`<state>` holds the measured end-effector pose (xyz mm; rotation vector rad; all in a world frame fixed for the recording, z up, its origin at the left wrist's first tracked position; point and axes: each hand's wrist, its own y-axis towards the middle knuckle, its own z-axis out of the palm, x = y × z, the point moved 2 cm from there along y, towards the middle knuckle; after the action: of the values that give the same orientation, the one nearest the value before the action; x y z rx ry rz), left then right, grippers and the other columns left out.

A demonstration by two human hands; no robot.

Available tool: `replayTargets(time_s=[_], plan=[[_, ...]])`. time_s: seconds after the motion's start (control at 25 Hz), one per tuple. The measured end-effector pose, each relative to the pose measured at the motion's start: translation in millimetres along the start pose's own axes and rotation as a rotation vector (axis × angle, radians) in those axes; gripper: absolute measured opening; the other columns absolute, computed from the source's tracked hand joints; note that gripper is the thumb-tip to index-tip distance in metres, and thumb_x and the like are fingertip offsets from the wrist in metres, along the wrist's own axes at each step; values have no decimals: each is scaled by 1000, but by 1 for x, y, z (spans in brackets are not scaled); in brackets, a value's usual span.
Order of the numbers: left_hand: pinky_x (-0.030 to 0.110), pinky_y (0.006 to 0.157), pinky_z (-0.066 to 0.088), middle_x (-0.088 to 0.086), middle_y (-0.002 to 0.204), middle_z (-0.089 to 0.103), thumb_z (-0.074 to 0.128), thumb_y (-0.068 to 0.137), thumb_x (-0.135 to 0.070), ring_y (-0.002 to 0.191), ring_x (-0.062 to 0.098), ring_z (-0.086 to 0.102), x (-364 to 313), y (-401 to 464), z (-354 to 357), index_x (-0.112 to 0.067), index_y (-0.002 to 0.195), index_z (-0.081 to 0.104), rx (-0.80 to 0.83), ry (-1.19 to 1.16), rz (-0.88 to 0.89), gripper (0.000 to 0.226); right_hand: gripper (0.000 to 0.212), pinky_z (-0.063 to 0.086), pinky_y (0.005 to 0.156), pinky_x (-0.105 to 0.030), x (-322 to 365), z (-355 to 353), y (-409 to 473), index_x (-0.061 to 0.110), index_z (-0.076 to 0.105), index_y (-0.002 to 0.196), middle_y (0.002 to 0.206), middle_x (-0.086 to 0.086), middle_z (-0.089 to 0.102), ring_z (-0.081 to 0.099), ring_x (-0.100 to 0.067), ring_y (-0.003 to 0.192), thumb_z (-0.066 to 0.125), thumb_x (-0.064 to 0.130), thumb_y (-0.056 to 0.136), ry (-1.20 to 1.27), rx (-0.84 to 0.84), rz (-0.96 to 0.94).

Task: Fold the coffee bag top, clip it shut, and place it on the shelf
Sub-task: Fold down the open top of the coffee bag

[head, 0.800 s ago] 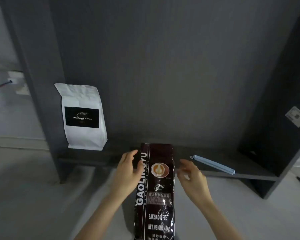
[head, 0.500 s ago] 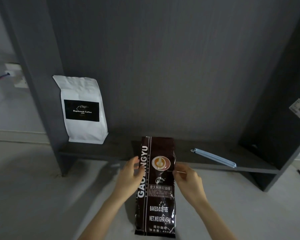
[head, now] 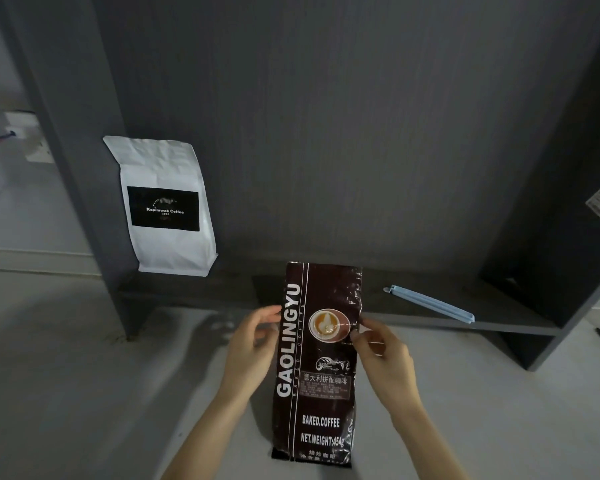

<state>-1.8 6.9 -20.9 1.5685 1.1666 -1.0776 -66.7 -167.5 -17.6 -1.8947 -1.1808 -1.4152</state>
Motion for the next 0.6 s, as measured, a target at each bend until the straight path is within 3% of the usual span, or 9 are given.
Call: replayTargets(time_s=[0.12, 0.28, 0.44, 0.6], plan=[[23, 81, 48, 0, 99, 67, 53, 85, -15, 92, 14, 62, 3, -6, -1, -19, 97, 61, -34, -63, 3, 15, 11, 42, 51, -1, -1, -2, -9, 20, 60, 92, 71, 4, 63, 57, -3, 71, 60, 20, 82, 56, -48, -10], [6, 67, 47, -1, 85, 67, 59, 81, -16, 77, 3, 62, -1, -11, 2, -21, 81, 62, -77, -137, -9, 6, 8, 45, 58, -15, -1, -3, -16, 29, 58, 82, 75, -3, 68, 61, -11, 74, 60, 21, 82, 127, -106, -18], [1, 63, 44, -8, 82, 66, 58, 82, -15, 69, -9, 60, -4, -14, 5, -31, 79, 60, -46, -124, 22, 16, 13, 46, 61, -21, 1, -3, -14, 16, 62, 95, 88, -11, 68, 64, -19, 81, 57, 19, 83, 179, -106, -11], [4, 64, 44, -6, 80, 66, 55, 84, -13, 70, -3, 58, -4, -13, 7, -19, 92, 64, -4, -81, 54, 14, 10, 49, 55, -14, 0, -5, -15, 13, 64, 90, 89, -13, 69, 64, -18, 80, 56, 15, 84, 221, -93, -8]])
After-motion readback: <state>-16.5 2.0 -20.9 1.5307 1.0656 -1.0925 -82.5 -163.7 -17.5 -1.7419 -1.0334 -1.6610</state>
